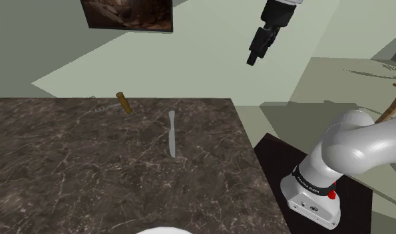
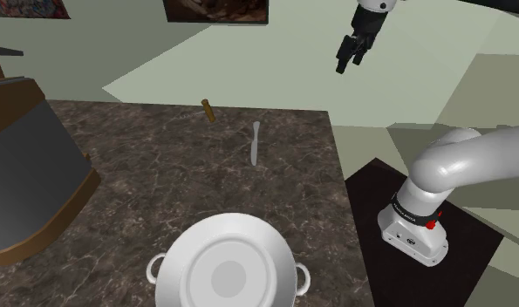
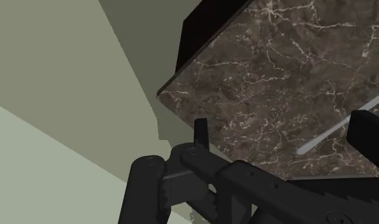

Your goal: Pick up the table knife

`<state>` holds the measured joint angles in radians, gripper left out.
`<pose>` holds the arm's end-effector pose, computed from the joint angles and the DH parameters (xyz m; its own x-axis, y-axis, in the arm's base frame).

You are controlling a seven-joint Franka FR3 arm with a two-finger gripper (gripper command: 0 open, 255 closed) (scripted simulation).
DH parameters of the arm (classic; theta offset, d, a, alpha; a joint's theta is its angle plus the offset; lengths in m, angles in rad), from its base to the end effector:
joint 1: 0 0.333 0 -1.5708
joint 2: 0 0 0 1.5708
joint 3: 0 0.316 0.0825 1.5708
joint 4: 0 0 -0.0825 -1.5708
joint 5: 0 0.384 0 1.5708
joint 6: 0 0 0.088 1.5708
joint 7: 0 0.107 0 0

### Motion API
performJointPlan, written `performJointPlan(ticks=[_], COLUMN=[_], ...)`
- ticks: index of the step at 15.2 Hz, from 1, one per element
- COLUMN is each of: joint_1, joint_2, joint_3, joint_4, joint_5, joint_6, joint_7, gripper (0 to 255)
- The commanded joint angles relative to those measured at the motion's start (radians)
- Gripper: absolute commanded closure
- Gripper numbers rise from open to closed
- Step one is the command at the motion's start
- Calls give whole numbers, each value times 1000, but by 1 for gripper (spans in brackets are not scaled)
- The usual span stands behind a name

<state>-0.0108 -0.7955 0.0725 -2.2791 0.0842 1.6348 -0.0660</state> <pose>0.3097 0.0366 0.6353 0.9827 0.1076 0.1510 0.1122 -0.9934 -0.0222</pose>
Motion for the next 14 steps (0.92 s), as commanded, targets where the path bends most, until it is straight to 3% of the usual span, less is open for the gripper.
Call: performJointPlan(ticks=[1, 7, 14], joint_1=[0, -35, -114], joint_2=[0, 27, 175], joint_3=[0, 203, 456], joint_4=[0, -63, -31], joint_5=[0, 56, 77], joint_6=[0, 102, 216], joint_7=[0, 312, 687], gripper=[0, 0, 0])
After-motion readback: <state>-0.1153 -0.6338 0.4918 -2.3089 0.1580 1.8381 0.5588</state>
